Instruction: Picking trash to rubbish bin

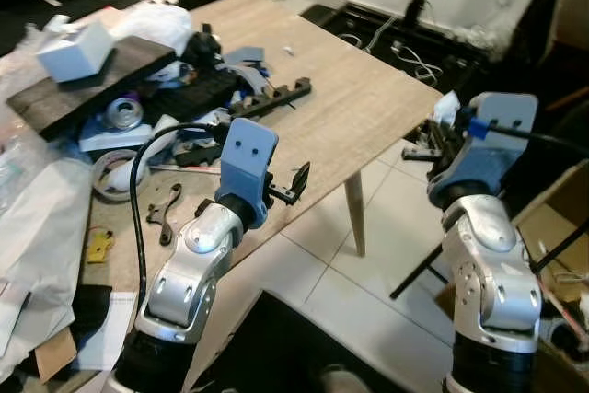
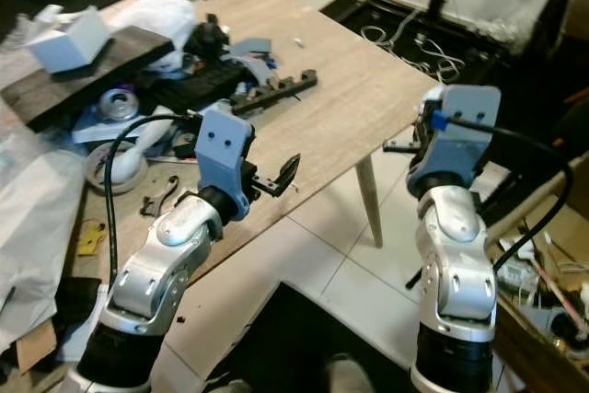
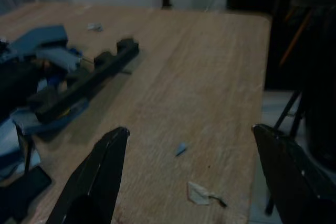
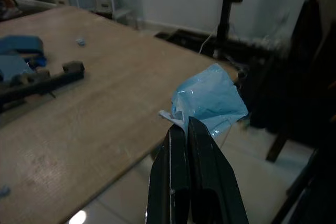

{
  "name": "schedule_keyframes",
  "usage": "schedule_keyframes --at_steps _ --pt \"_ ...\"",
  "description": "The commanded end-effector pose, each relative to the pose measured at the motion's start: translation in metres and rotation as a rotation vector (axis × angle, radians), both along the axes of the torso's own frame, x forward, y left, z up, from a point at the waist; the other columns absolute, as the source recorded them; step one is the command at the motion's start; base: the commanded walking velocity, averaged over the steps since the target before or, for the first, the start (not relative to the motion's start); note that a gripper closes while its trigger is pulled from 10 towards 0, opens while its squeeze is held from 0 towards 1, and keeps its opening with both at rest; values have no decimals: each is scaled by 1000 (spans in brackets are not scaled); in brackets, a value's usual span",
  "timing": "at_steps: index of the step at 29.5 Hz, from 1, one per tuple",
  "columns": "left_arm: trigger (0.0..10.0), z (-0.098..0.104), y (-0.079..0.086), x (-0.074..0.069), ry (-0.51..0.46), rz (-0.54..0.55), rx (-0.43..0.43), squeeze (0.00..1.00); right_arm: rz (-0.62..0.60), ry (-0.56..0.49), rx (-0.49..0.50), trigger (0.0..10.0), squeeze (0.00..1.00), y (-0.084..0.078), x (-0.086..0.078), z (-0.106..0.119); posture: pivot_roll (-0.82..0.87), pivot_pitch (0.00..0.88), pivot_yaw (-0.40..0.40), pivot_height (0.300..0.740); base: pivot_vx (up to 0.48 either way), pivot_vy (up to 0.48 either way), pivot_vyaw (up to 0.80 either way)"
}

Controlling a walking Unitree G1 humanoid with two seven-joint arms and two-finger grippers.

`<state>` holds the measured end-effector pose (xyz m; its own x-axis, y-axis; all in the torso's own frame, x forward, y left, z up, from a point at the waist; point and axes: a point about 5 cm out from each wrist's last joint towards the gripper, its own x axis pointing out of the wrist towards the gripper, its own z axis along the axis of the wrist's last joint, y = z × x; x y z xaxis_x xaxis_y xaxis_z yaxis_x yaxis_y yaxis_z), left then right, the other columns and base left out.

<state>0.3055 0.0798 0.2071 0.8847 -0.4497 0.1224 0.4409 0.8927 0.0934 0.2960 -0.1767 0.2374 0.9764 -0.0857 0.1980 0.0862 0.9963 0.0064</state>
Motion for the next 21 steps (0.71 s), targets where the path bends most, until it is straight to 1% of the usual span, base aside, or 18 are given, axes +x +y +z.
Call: schedule_keyframes --at_steps 1,4,10,13,14,19,21 --pt "10000 -4 -2 -1 12 -5 8 0 -38 19 6 10000 0 -7 -5 -5 -38 204 75 740 0 0 -800" --pt "10000 -2 -3 -1 10 -6 -9 0 -53 46 -4 10000 0 -10 -8 -11 -42 206 77 740 0 0 -800" --pt "10000 -3 -3 0 7 4 -9 0 -54 64 -7 10000 0 -10 -9 -16 -42 206 77 740 0 0 -800" --pt "10000 -6 0 1 6 28 -7 0 -49 94 -11 10000 0 -11 -12 -27 -48 199 82 740 0 0 -800" --pt "10000 -6 0 1 6 28 -7 0 -49 94 -11 10000 0 -11 -12 -27 -48 199 82 740 0 0 -800" --pt "10000 -9 6 3 12 80 -19 0 -23 113 -30 10000 0 -10 -16 -39 -45 189 78 740 0 0 -800" --pt "10000 -12 14 4 20 139 -39 0 11 97 -60 10000 0 -6 -19 -44 -47 166 80 740 0 0 -800"
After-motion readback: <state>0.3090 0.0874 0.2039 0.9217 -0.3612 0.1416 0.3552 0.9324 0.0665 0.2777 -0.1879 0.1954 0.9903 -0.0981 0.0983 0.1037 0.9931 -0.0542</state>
